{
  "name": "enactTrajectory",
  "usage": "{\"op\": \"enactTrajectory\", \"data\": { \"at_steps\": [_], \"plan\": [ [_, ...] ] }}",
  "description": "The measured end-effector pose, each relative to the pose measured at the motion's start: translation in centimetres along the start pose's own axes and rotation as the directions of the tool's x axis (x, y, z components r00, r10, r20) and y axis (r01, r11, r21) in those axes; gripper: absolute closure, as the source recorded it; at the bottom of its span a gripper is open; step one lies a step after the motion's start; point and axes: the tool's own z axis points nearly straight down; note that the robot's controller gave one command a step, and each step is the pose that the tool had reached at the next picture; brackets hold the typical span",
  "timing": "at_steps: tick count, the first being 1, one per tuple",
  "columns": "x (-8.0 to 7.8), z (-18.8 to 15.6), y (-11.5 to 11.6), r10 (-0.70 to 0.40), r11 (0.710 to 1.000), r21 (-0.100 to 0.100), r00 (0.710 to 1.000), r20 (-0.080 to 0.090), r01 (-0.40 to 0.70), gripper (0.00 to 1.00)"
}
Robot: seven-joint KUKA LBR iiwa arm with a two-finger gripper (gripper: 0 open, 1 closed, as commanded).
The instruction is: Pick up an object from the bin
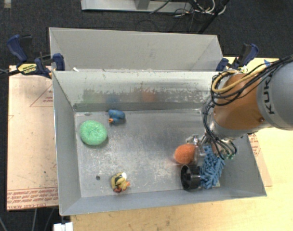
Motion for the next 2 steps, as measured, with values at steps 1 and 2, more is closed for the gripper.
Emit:
{"op": "enactTrajectory", "data": {
  "at_steps": [1,2],
  "plan": [
    [0.0,0.0,0.0,0.000,1.000,0.000,1.000,0.000,0.000,1.00],
    [0.1,-11.1,-0.2,-0.033,0.999,-0.001,0.999,0.003,0.033,1.00]
  ]
}}
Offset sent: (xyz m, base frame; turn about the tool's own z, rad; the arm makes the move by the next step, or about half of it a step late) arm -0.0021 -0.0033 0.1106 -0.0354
